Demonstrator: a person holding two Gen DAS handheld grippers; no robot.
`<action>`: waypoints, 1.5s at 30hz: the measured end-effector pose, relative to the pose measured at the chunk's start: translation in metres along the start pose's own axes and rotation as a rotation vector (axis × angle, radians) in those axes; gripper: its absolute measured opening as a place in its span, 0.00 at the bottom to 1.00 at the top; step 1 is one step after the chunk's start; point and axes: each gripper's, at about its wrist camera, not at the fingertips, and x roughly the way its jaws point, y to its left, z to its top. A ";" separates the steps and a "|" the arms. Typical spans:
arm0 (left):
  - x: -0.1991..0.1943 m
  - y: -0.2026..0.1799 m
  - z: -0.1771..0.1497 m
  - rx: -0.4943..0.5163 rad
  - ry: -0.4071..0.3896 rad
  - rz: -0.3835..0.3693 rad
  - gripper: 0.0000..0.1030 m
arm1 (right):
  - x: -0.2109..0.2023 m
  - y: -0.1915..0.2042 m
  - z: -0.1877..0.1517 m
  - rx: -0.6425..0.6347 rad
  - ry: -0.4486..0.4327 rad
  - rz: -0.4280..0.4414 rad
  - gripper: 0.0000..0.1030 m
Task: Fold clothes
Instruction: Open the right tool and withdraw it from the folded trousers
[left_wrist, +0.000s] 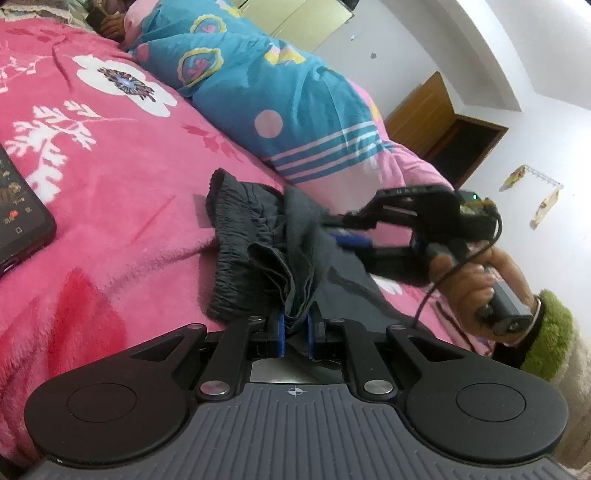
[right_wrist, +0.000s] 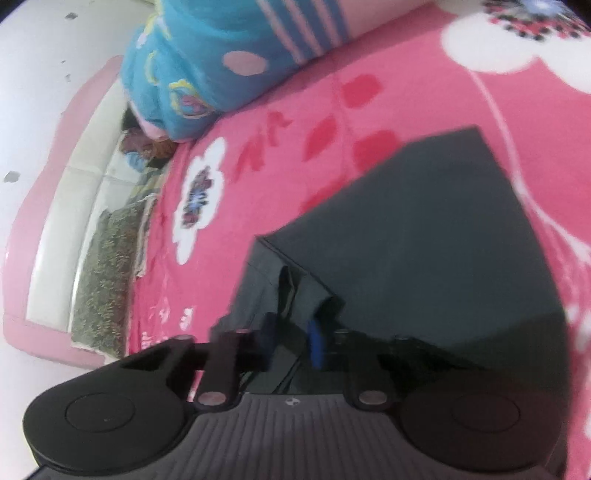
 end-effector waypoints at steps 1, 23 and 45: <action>0.000 0.001 -0.001 -0.007 -0.003 -0.006 0.09 | 0.001 0.010 0.000 -0.042 -0.003 0.007 0.10; -0.008 0.007 -0.010 -0.071 -0.038 -0.058 0.09 | 0.033 0.069 -0.010 -0.365 0.017 -0.082 0.19; -0.016 0.020 -0.011 -0.202 -0.045 -0.001 0.07 | -0.147 0.001 -0.037 -0.318 -0.303 -0.020 0.13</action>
